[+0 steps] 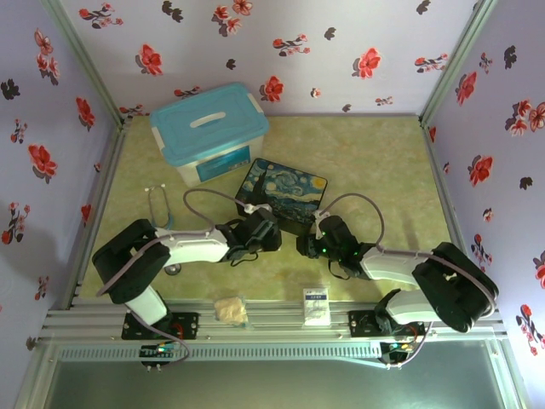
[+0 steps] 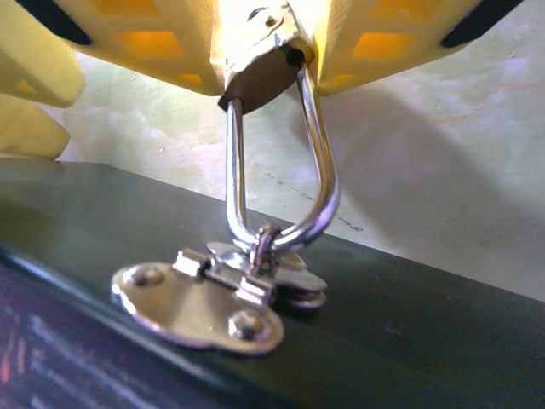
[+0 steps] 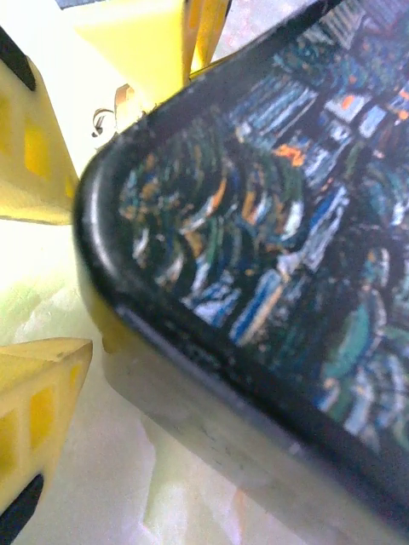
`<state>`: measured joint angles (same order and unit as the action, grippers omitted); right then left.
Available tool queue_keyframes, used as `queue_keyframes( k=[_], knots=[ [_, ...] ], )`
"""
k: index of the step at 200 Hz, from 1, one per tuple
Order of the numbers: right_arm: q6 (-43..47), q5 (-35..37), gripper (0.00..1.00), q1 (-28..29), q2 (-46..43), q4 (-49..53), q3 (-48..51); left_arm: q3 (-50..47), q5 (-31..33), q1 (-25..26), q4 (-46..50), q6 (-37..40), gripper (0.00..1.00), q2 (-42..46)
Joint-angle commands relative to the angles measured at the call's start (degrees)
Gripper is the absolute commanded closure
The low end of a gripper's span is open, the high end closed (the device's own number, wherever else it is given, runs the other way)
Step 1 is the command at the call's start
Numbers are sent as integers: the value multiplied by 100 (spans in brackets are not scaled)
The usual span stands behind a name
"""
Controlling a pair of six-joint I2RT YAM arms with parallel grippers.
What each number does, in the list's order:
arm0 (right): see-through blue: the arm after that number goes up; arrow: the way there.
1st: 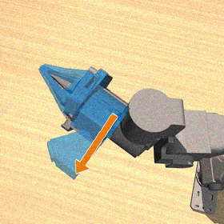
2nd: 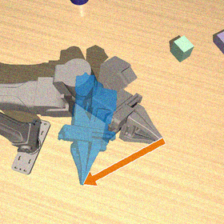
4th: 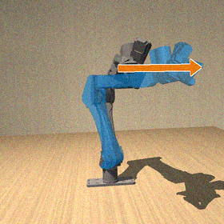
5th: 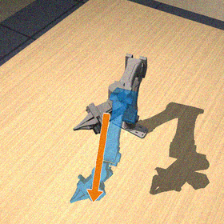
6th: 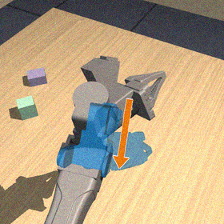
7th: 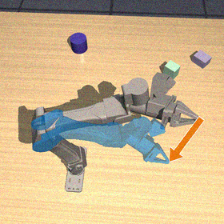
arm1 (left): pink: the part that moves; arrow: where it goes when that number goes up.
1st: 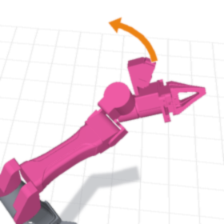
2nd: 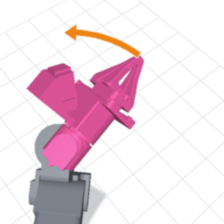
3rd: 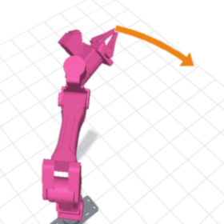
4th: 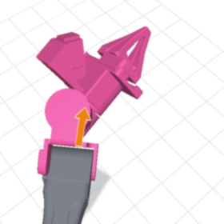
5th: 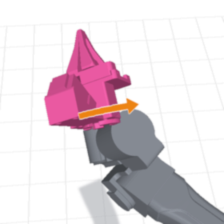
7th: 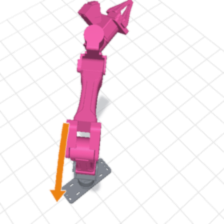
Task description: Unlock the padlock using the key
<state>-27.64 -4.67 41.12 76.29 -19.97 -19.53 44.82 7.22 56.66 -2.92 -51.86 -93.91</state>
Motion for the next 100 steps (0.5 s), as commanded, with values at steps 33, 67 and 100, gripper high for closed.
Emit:
queue_keyframes(
  k=[33, 67, 100],
  knots=[
    [64, 150, 61, -25, 37, -62, -152, -19, 356, 55, 95, 146, 65, -138],
    [90, 146, 62, -25, 18, -35, -144, 186, 362, 98, 101, 249, 61, -435],
    [89, 192, 62, -29, -134, 32, -82, 284, 399, 271, 260, 75, 62, -515]
  ],
)
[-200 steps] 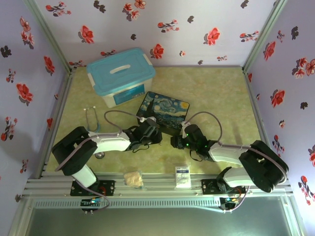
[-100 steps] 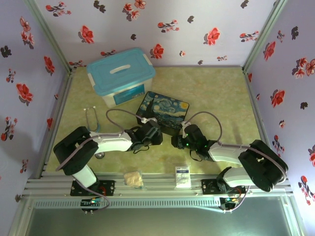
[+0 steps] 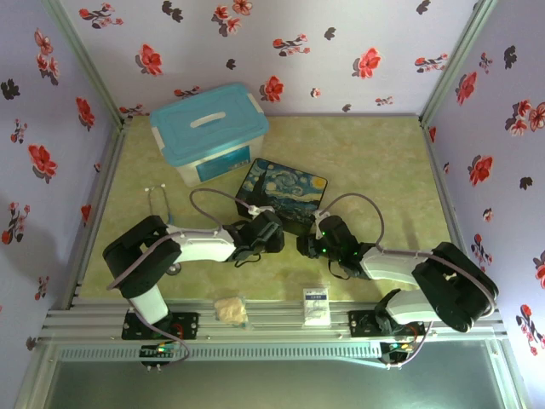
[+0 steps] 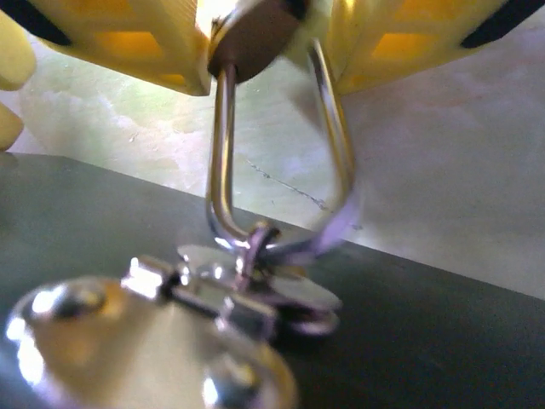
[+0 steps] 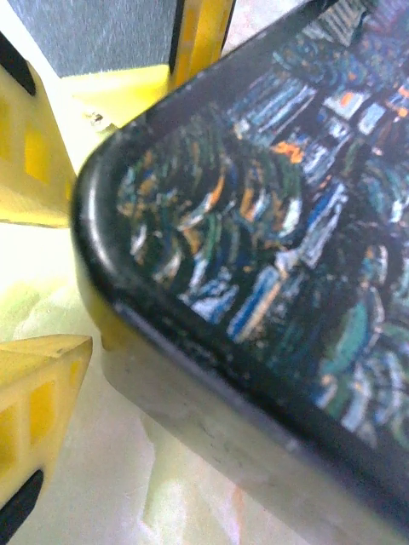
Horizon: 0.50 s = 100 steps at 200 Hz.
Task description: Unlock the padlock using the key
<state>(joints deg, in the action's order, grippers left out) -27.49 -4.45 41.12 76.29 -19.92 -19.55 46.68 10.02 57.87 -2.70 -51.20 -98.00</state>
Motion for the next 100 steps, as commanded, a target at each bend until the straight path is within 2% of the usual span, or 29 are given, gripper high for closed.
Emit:
queue_keyframes(
  k=[1, 38, 49, 89, 100],
  knots=[
    [75, 171, 62, -32, -137, 26, -77, 97, 116, 153, 241, 2, 62, -106],
    [112, 242, 63, -35, -293, 112, -17, 78, 346, 220, 471, -18, 76, 58],
    [121, 243, 63, -34, -301, 117, 2, 131, 394, 218, 593, 5, 77, 60],
    [112, 243, 62, -34, -328, 58, 57, 142, 546, 255, 871, 64, 72, 288],
    [120, 251, 62, -34, -317, 57, 57, 80, 563, 244, 838, 83, 64, 362]
  ],
)
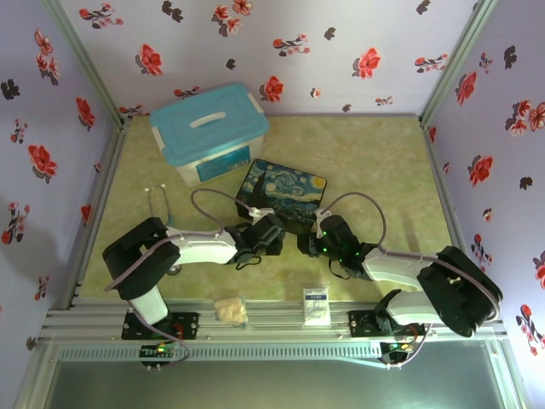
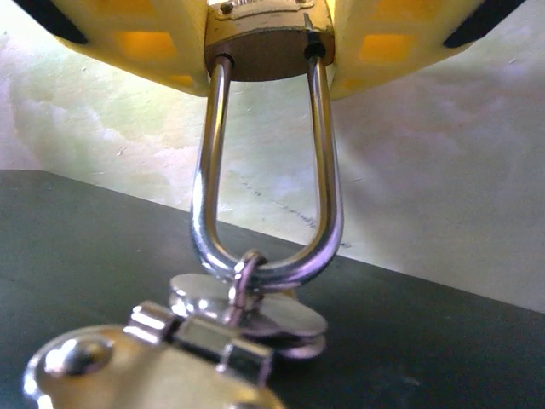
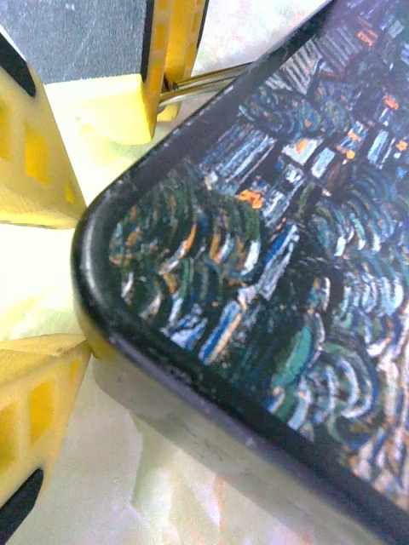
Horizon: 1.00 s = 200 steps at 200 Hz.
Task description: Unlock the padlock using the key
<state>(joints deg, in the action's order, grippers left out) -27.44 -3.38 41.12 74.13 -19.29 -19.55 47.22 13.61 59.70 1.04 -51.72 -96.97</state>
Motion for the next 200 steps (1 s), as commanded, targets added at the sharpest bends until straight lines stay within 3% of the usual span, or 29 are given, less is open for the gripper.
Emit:
queue_keyframes(
  k=[1, 55, 95, 200],
  knots=[
    [116, 144, 62, -34, -100, -10, 61, 16, 200, 60, 462, 136, 63, 267],
    [143, 153, 62, -34, -52, -15, 59, -531, -5, 32, -376, 509, 60, 805],
    [160, 142, 63, -33, -27, -14, 74, -765, -344, -204, -758, 743, 64, 700],
    [169, 206, 63, -34, -12, -22, 83, -532, -306, -255, -622, 803, 66, 302]
  ],
)
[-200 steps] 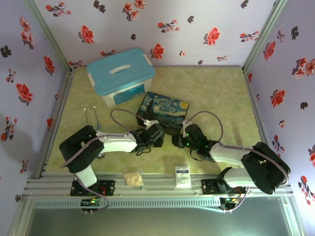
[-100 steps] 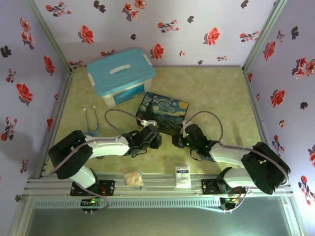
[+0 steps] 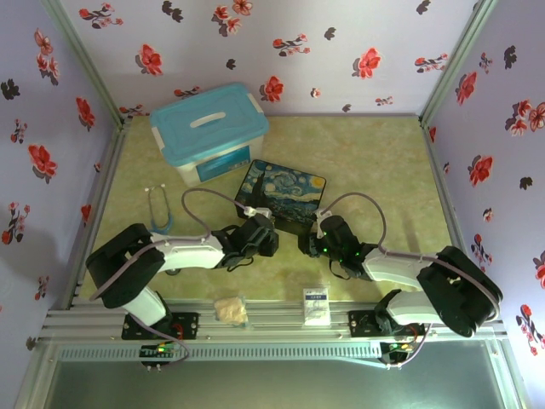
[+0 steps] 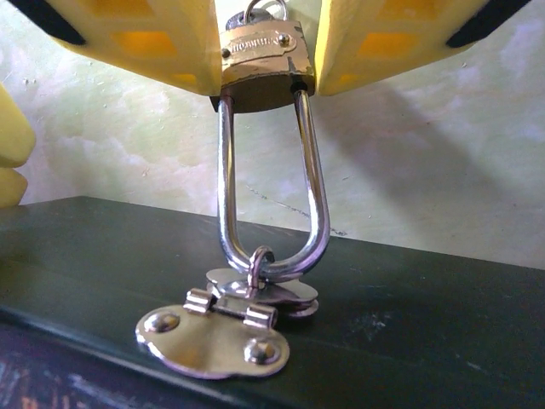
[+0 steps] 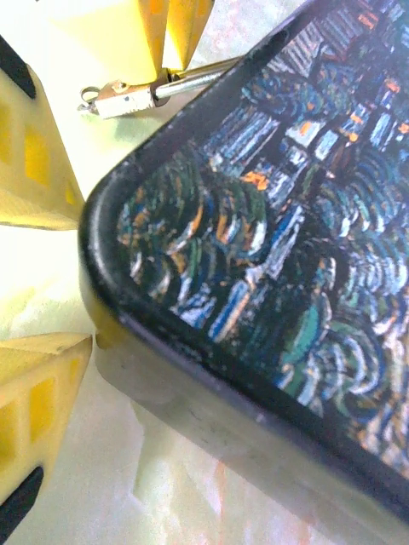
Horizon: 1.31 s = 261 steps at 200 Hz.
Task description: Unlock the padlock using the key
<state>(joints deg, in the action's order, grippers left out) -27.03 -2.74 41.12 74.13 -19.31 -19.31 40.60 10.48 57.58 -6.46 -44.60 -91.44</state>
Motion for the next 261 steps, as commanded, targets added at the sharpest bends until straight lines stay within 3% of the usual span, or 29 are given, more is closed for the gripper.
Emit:
queue_keyframes(
  k=[1, 43, 90, 130, 146, 157, 217, 261],
  knots=[
    [127, 142, 63, -34, -12, -20, 59, 144, 7, -35, 145, 91, 66, -260],
    [123, 168, 63, -34, -67, 12, 90, 510, 225, 87, 739, 70, 64, -492],
    [136, 200, 63, -35, -168, 83, 87, 642, 534, 177, 1217, -86, 77, -434],
    [192, 248, 63, -43, -180, 90, 79, 687, 658, 207, 1582, -155, 78, -213],
    [190, 239, 62, -43, -155, 85, 63, 861, 814, 218, 1973, -168, 92, -173],
    [197, 239, 62, -43, -136, 84, 64, 980, 899, 225, 2246, -151, 96, -173],
    [203, 204, 62, -45, -5, 34, 31, 1660, 1491, 383, 3460, -97, 95, -641],
    [209, 197, 62, -43, 62, -4, 34, 1980, 1600, 525, 3721, -153, 92, -1145]
  ],
)
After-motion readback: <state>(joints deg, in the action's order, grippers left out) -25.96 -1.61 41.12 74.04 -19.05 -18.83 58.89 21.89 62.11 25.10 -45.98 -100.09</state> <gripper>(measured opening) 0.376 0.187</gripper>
